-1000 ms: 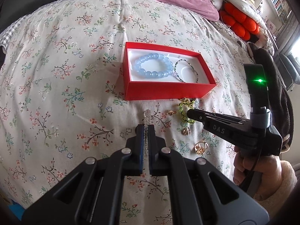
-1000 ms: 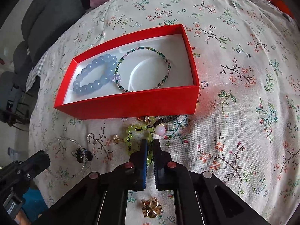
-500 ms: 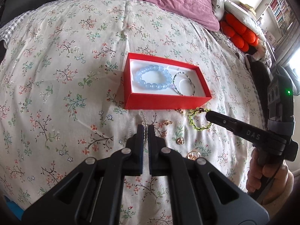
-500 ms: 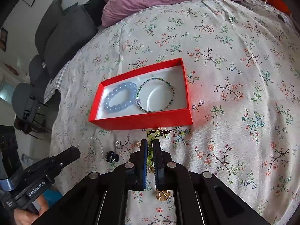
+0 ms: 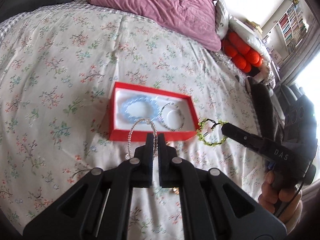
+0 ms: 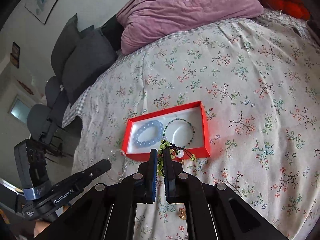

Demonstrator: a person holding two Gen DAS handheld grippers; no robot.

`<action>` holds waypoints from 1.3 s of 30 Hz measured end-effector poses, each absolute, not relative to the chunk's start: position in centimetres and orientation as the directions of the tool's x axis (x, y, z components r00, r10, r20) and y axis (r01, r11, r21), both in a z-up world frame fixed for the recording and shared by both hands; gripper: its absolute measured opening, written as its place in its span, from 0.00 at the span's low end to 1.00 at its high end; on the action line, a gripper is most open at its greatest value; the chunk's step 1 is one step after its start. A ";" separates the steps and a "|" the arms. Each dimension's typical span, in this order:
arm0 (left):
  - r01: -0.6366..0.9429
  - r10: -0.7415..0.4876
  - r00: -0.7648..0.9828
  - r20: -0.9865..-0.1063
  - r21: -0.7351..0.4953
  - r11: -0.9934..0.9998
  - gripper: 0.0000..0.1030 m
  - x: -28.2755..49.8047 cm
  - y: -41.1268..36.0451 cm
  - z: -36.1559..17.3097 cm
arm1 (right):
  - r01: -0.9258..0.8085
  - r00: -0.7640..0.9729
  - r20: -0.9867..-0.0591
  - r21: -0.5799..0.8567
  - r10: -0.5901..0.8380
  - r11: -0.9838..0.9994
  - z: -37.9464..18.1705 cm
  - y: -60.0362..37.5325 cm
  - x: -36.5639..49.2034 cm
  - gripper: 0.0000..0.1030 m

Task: Organize jewelry
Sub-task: 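Lower both bracelets into the red box and open both tools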

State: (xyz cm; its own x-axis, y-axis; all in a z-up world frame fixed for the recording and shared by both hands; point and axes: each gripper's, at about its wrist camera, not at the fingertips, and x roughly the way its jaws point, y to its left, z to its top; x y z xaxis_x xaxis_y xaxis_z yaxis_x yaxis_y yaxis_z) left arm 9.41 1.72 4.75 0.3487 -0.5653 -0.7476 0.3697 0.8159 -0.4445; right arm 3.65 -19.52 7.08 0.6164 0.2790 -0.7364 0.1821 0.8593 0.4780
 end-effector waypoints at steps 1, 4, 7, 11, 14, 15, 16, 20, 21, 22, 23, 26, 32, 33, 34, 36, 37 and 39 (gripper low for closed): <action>0.371 -0.579 0.347 -0.738 -0.459 0.807 0.05 9.7 1.3 4.9 | 0.180 0.626 -0.730 0.479 0.276 0.859 7.3 -19.6 3.7 0.06; 0.371 -0.610 0.356 -0.708 -0.492 0.787 0.05 10.4 0.4 5.2 | 0.176 0.646 -0.712 0.487 0.273 0.855 7.8 -19.8 4.0 0.06; 0.380 -0.647 0.354 -0.675 -0.529 0.759 0.05 11.2 -0.9 5.2 | 0.182 0.662 -0.703 0.488 0.261 0.854 7.8 -20.1 4.6 0.06; 0.387 -0.681 0.351 -0.642 -0.563 0.731 0.05 12.3 -1.8 4.0 | 0.199 0.666 -0.701 0.494 0.253 0.846 7.2 -20.6 5.4 0.06; 0.375 -0.659 0.343 -0.669 -0.545 0.749 0.05 13.2 -2.2 2.3 | 0.217 0.664 -0.709 0.488 0.239 0.845 6.5 -21.1 5.9 0.06; 0.371 -0.642 0.344 -0.685 -0.529 0.763 0.05 13.4 -2.3 1.8 | 0.223 0.662 -0.712 0.485 0.234 0.845 6.3 -21.2 6.1 0.06; 0.369 -0.626 0.350 -0.697 -0.512 0.776 0.05 13.5 -2.3 1.5 | 0.230 0.658 -0.717 0.484 0.231 0.844 6.0 -21.4 6.2 0.06; 0.350 -0.529 0.382 -0.758 -0.411 0.841 0.05 14.0 -2.0 0.8 | 0.248 0.648 -0.728 0.481 0.225 0.841 5.2 -21.9 6.8 0.06; 0.346 -0.512 0.388 -0.767 -0.394 0.852 0.05 14.1 -1.8 0.6 | 0.249 0.646 -0.729 0.482 0.226 0.840 5.0 -22.0 7.0 0.06; 0.342 -0.501 0.389 -0.773 -0.384 0.858 0.05 14.2 -1.7 0.5 | 0.249 0.645 -0.729 0.484 0.229 0.839 4.9 -22.0 7.2 0.06; 0.339 -0.488 0.391 -0.780 -0.371 0.865 0.05 14.2 -1.5 0.3 | 0.247 0.643 -0.729 0.487 0.234 0.838 4.8 -21.8 7.4 0.06; 0.336 -0.441 0.410 -0.798 -0.317 0.887 0.05 14.3 -1.4 0.0 | 0.226 0.636 -0.727 0.496 0.258 0.839 4.4 -21.1 8.0 0.06; 0.324 -0.390 0.449 -0.804 -0.261 0.909 0.05 14.4 -0.9 0.0 | 0.198 0.615 -0.727 0.516 0.304 0.833 3.0 -20.0 9.2 0.06; 0.323 -0.388 0.449 -0.805 -0.259 0.910 0.05 14.4 -0.9 -0.1 | 0.208 0.610 -0.736 0.507 0.295 0.836 2.6 -20.1 9.3 0.06; 0.324 -0.388 0.447 -0.806 -0.259 0.910 0.05 14.5 -0.9 -0.1 | 0.217 0.605 -0.743 0.500 0.287 0.838 2.3 -20.2 9.4 0.06; 0.328 -0.384 0.442 -0.811 -0.252 0.910 0.05 14.5 -1.0 -0.2 | 0.231 0.598 -0.752 0.493 0.277 0.839 1.8 -20.7 9.5 0.06; 0.331 -0.382 0.443 -0.811 -0.247 0.911 0.05 14.4 -1.1 -0.2 | 0.233 0.597 -0.754 0.490 0.275 0.840 1.6 -20.9 9.5 0.06; 0.334 -0.382 0.448 -0.808 -0.244 0.910 0.05 14.3 -1.2 0.1 | 0.228 0.597 -0.753 0.490 0.277 0.841 1.4 -21.1 9.6 0.09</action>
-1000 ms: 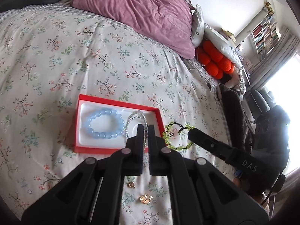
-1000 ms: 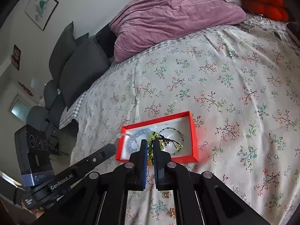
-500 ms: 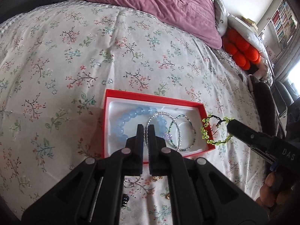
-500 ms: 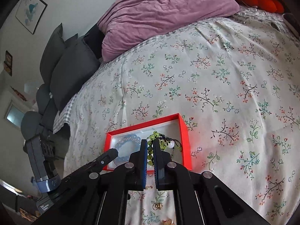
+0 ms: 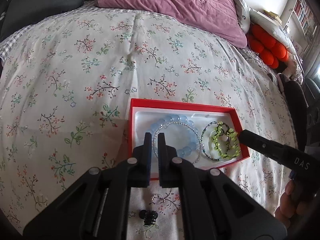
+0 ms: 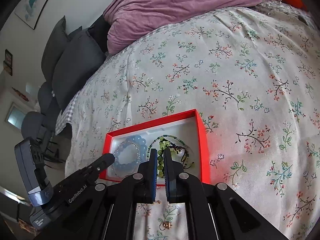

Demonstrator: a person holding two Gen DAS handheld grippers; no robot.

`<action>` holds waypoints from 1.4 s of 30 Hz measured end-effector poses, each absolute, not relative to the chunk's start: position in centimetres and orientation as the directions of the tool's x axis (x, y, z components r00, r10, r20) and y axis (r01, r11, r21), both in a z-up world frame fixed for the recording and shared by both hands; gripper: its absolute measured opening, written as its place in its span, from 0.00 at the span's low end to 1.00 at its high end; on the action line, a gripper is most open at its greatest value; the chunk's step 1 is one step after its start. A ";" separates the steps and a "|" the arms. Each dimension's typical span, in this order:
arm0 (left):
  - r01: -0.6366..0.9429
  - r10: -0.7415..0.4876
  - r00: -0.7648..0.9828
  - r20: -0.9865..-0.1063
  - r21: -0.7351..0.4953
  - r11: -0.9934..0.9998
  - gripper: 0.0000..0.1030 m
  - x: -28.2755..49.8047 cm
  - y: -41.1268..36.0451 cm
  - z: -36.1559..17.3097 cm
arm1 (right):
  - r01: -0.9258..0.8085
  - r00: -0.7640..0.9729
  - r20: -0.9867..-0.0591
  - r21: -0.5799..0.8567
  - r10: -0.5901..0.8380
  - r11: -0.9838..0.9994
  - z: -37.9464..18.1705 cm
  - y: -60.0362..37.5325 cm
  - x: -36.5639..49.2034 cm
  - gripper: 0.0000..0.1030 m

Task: Organize jewelry
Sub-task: 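Lower both bracelets into the red box and open both tools, then move the left tool to the black hair clip while the right tool approaches a gold ring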

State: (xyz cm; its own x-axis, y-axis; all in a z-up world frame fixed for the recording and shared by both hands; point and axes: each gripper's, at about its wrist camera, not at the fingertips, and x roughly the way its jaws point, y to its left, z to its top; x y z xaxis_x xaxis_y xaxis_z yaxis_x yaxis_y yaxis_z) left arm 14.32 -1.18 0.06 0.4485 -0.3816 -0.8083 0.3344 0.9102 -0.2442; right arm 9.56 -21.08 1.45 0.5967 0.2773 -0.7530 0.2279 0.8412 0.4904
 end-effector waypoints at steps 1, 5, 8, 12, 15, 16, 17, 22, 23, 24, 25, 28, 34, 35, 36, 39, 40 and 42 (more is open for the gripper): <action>0.335 -0.382 0.447 -0.809 -0.245 0.910 0.06 14.4 -1.3 0.1 | 0.228 0.598 -0.752 0.492 0.278 0.840 1.5 -21.2 9.5 0.09; 0.329 -0.383 0.439 -0.813 -0.252 0.910 0.29 14.3 -1.2 0.5 | 0.242 0.603 -0.746 0.508 0.282 0.827 2.0 -21.9 9.2 0.18; 0.331 -0.382 0.443 -0.811 -0.248 0.911 0.39 14.0 -1.1 1.1 | 0.241 0.610 -0.745 0.498 0.268 0.833 2.7 -22.2 8.8 0.22; 0.334 -0.371 0.452 -0.812 -0.231 0.914 0.56 13.3 -1.0 1.9 | 0.242 0.611 -0.751 0.478 0.250 0.845 3.4 -22.2 8.1 0.54; 0.334 -0.366 0.448 -0.815 -0.227 0.915 0.64 12.8 -0.7 2.3 | 0.236 0.620 -0.749 0.462 0.233 0.855 4.1 -22.1 7.5 0.58; 0.330 -0.366 0.446 -0.817 -0.230 0.915 0.68 12.6 -0.6 2.4 | 0.235 0.620 -0.750 0.458 0.230 0.858 4.3 -22.1 7.3 0.59; 0.325 -0.364 0.444 -0.819 -0.231 0.917 0.73 12.4 -0.4 2.5 | 0.235 0.621 -0.750 0.453 0.226 0.860 4.5 -22.1 7.1 0.61; 0.297 -0.317 0.441 -0.840 -0.197 0.934 0.79 11.3 0.4 2.7 | 0.227 0.622 -0.761 0.404 0.187 0.886 5.3 -21.5 6.2 0.71; 0.291 -0.308 0.435 -0.846 -0.192 0.937 0.80 11.1 0.5 2.7 | 0.223 0.619 -0.764 0.392 0.181 0.893 5.4 -21.2 6.0 0.72; 0.289 -0.307 0.433 -0.847 -0.192 0.938 0.81 10.9 0.7 2.7 | 0.220 0.615 -0.769 0.380 0.175 0.899 5.4 -21.0 5.8 0.74; 0.285 -0.305 0.434 -0.848 -0.192 0.939 0.82 10.6 1.0 2.7 | 0.216 0.609 -0.775 0.365 0.167 0.906 5.4 -20.8 5.6 0.75; 0.286 -0.292 0.444 -0.847 -0.175 0.942 0.90 9.7 1.4 2.8 | 0.203 0.598 -0.789 0.321 0.142 0.925 5.5 -20.2 4.9 0.76; 0.272 -0.267 0.515 -0.815 -0.141 0.952 0.99 7.7 3.0 3.3 | 0.172 0.635 -0.771 0.196 0.043 0.965 6.2 -19.1 2.9 0.81; 0.272 -0.267 0.516 -0.814 -0.140 0.952 0.99 7.5 3.2 3.2 | 0.165 0.643 -0.765 0.174 0.028 0.971 6.3 -18.9 2.5 0.82; 0.271 -0.264 0.516 -0.815 -0.137 0.953 0.99 7.4 3.5 3.1 | 0.155 0.652 -0.758 0.154 0.016 0.976 6.3 -18.8 2.2 0.82; 0.259 -0.259 0.505 -0.824 -0.142 0.956 0.99 7.3 4.5 2.4 | 0.119 0.657 -0.754 0.082 -0.016 0.989 6.1 -18.2 1.4 0.82; 0.253 -0.262 0.498 -0.827 -0.150 0.956 0.99 7.4 4.9 2.1 | 0.111 0.650 -0.759 0.068 -0.021 0.992 5.9 -18.1 1.3 0.82; 0.248 -0.271 0.487 -0.831 -0.166 0.954 0.99 7.3 5.5 1.5 | 0.094 0.634 -0.773 0.065 -0.010 0.994 5.3 -18.0 1.1 0.83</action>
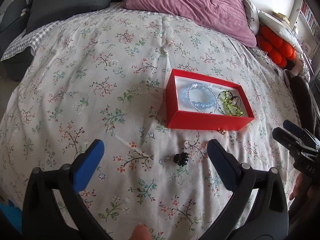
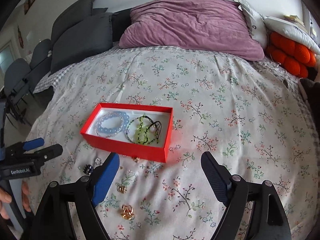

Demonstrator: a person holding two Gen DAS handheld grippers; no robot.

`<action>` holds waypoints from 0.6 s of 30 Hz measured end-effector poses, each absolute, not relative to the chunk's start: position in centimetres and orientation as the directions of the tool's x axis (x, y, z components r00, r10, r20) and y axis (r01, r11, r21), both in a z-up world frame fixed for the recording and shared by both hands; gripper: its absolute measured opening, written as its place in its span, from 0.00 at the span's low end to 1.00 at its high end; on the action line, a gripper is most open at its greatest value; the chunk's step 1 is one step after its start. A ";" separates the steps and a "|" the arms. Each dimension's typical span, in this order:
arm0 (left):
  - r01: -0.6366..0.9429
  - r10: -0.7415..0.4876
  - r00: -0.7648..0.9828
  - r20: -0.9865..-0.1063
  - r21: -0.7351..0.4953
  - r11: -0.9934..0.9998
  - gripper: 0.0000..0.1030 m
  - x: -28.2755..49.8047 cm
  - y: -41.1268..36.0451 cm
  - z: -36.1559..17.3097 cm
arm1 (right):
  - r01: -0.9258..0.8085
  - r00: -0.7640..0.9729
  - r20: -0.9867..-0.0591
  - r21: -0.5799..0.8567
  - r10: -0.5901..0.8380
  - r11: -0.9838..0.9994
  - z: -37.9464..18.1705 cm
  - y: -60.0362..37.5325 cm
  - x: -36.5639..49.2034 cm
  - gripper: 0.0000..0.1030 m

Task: Organize jewelry
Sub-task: 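Move the left tool to the black hair clip while the right tool approaches a gold ring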

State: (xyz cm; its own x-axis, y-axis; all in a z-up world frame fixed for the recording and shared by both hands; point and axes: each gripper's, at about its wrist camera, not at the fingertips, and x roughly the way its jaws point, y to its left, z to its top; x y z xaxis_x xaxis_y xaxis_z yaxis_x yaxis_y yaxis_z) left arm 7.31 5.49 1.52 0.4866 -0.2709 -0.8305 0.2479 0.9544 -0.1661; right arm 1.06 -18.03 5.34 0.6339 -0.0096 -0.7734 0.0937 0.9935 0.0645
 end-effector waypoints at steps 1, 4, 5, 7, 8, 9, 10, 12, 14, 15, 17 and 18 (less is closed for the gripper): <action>0.250 -0.274 0.482 -0.832 -0.169 0.953 0.99 7.3 5.7 1.3 | 0.089 0.626 -0.780 0.068 -0.003 0.994 5.1 -18.1 0.9 0.83; 0.267 -0.272 0.474 -0.838 -0.158 0.951 0.99 6.6 6.1 0.4 | 0.078 0.607 -0.795 0.076 0.013 0.994 4.2 -18.1 0.4 0.83; 0.275 -0.265 0.469 -0.842 -0.146 0.950 0.99 6.4 6.1 0.0 | 0.075 0.600 -0.800 0.077 0.017 0.994 3.9 -18.1 0.2 0.83; 0.290 -0.254 0.455 -0.854 -0.128 0.948 0.99 6.0 6.0 -1.0 | 0.061 0.586 -0.810 0.074 0.025 0.995 3.1 -18.0 -0.4 0.83; 0.300 -0.254 0.444 -0.859 -0.124 0.946 0.99 5.8 5.8 -1.6 | 0.048 0.579 -0.815 0.066 0.026 0.997 2.7 -17.8 -0.6 0.83; 0.310 -0.254 0.433 -0.865 -0.121 0.943 0.99 5.5 5.7 -2.2 | 0.030 0.572 -0.820 0.052 0.026 0.998 2.3 -17.5 -0.8 0.83; 0.325 -0.257 0.422 -0.869 -0.119 0.938 0.99 5.2 5.5 -2.9 | 0.007 0.565 -0.825 0.034 0.025 0.999 1.8 -17.2 -1.1 0.83; 0.356 -0.266 0.416 -0.870 -0.113 0.928 0.99 4.7 5.0 -3.7 | -0.040 0.552 -0.833 0.006 0.027 0.999 0.8 -16.5 -1.8 0.83; 0.393 -0.268 0.421 -0.867 -0.092 0.915 0.99 4.2 4.4 -4.4 | -0.081 0.537 -0.842 -0.002 0.042 0.997 -0.1 -15.9 -2.4 0.83; 0.409 -0.271 0.423 -0.865 -0.084 0.909 0.99 4.0 4.1 -4.7 | -0.096 0.529 -0.847 0.002 0.053 0.995 -0.6 -15.7 -2.6 0.83; 0.432 -0.276 0.425 -0.862 -0.075 0.899 0.99 3.8 3.7 -5.2 | -0.117 0.508 -0.858 0.022 0.079 0.993 -1.6 -15.3 -3.0 0.83; 0.445 -0.281 0.433 -0.856 -0.069 0.893 0.99 3.7 3.5 -5.4 | -0.125 0.496 -0.863 0.037 0.095 0.991 -2.2 -15.2 -3.1 0.83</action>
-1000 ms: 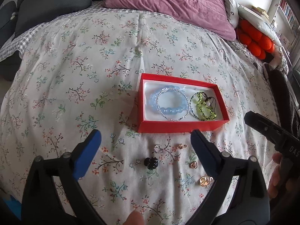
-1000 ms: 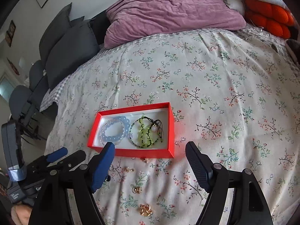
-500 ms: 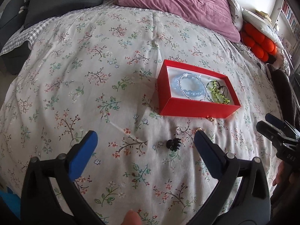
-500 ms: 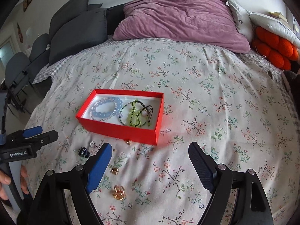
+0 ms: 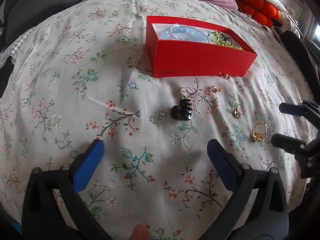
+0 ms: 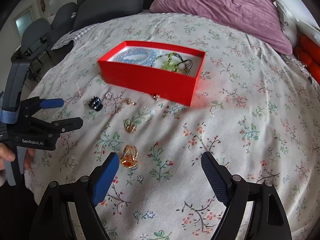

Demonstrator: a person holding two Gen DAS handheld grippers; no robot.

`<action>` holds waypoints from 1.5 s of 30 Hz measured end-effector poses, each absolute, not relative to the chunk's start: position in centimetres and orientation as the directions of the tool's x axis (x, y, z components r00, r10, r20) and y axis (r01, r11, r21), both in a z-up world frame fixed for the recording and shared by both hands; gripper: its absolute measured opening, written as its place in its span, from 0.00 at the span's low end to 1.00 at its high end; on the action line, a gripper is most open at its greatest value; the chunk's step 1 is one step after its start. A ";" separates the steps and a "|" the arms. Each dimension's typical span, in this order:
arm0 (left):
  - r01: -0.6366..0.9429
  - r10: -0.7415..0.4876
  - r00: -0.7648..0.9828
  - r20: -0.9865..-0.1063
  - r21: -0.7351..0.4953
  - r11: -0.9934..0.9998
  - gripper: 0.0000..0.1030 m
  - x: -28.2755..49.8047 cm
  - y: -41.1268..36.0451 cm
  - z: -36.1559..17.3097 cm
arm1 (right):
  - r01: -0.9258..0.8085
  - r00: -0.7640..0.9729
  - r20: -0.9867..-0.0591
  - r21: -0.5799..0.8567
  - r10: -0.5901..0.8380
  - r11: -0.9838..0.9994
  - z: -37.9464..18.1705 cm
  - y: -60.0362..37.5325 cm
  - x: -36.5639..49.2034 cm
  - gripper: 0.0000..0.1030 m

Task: Organize jewelry
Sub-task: 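Move the left tool to the black hair clip while the right tool approaches a gold ring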

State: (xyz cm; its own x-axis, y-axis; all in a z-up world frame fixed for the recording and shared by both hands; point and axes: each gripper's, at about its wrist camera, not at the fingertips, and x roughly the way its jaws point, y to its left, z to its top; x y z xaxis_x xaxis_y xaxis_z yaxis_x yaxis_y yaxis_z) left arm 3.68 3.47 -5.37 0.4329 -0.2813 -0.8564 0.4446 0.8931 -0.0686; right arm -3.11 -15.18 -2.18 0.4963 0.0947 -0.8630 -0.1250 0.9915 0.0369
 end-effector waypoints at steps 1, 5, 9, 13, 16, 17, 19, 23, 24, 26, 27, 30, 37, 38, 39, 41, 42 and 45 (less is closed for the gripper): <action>0.458 -0.286 0.446 -0.848 -0.058 0.887 0.99 3.6 3.3 -5.5 | -0.136 0.482 -0.869 0.053 0.113 0.989 -2.8 -15.0 -3.2 0.83; 0.500 -0.275 0.484 -0.831 0.005 0.866 1.00 3.1 2.5 -6.3 | -0.176 0.460 -0.879 0.047 0.124 0.983 -5.0 -14.2 -3.5 0.83; 0.501 -0.275 0.499 -0.822 0.015 0.865 1.00 3.1 2.5 -6.6 | -0.222 0.488 -0.864 0.012 0.122 0.975 -5.7 -13.5 -3.9 0.94; 0.492 -0.256 0.502 -0.826 0.029 0.870 1.00 3.2 2.3 -6.8 | -0.247 0.491 -0.865 -0.023 0.104 0.969 -6.5 -12.8 -3.9 1.00; 0.490 -0.252 0.495 -0.832 0.028 0.871 1.00 3.5 2.0 -6.7 | -0.244 0.472 -0.876 -0.028 0.094 0.969 -6.4 -12.8 -3.6 1.00; 0.490 -0.252 0.491 -0.834 0.025 0.871 1.00 3.6 2.0 -6.7 | -0.244 0.467 -0.879 -0.026 0.094 0.970 -6.3 -12.8 -3.4 1.00; 0.495 -0.258 0.481 -0.838 0.017 0.869 1.00 3.9 1.9 -6.5 | -0.241 0.459 -0.884 -0.027 0.089 0.970 -6.2 -12.7 -3.2 1.00; 0.517 -0.282 0.466 -0.839 -0.001 0.856 0.93 4.2 1.4 -6.0 | -0.232 0.458 -0.885 -0.033 0.079 0.972 -5.6 -12.7 -2.8 0.96; 0.519 -0.285 0.463 -0.840 -0.004 0.855 0.93 4.3 1.3 -5.9 | -0.226 0.461 -0.884 -0.035 0.075 0.973 -5.3 -12.9 -2.5 0.93; 0.519 -0.296 0.458 -0.839 -0.018 0.854 0.91 4.4 1.2 -5.8 | -0.212 0.472 -0.879 -0.043 0.064 0.976 -5.0 -13.2 -2.5 0.93; 0.519 -0.300 0.455 -0.838 -0.024 0.854 0.91 4.4 1.2 -5.7 | -0.204 0.477 -0.877 -0.045 0.059 0.978 -4.8 -13.4 -2.4 0.93; 0.520 -0.314 0.448 -0.837 -0.042 0.853 0.89 4.6 1.1 -5.5 | -0.183 0.491 -0.870 -0.041 0.055 0.982 -4.2 -14.0 -2.1 0.93; 0.533 -0.350 0.435 -0.829 -0.076 0.842 0.75 4.5 0.9 -5.1 | -0.141 0.523 -0.852 -0.049 0.032 0.989 -3.2 -15.3 -1.4 0.92; 0.539 -0.358 0.430 -0.829 -0.082 0.838 0.72 4.5 0.8 -5.1 | -0.134 0.527 -0.849 -0.053 0.026 0.990 -3.1 -15.4 -1.3 0.92; 0.544 -0.363 0.427 -0.828 -0.086 0.835 0.71 4.4 0.8 -5.0 | -0.128 0.531 -0.847 -0.055 0.022 0.990 -3.0 -15.7 -1.3 0.91; 0.552 -0.370 0.422 -0.828 -0.089 0.829 0.63 4.4 0.6 -5.1 | -0.110 0.537 -0.844 -0.054 0.014 0.992 -2.9 -16.4 -1.0 0.81; 0.556 -0.372 0.418 -0.829 -0.091 0.826 0.61 4.4 0.6 -5.1 | -0.100 0.534 -0.845 -0.050 0.011 0.994 -2.9 -16.9 -0.8 0.79; 0.571 -0.386 0.404 -0.829 -0.101 0.815 0.50 4.3 0.4 -5.2 | -0.062 0.535 -0.845 -0.027 0.011 0.998 -2.6 -18.3 -0.7 0.79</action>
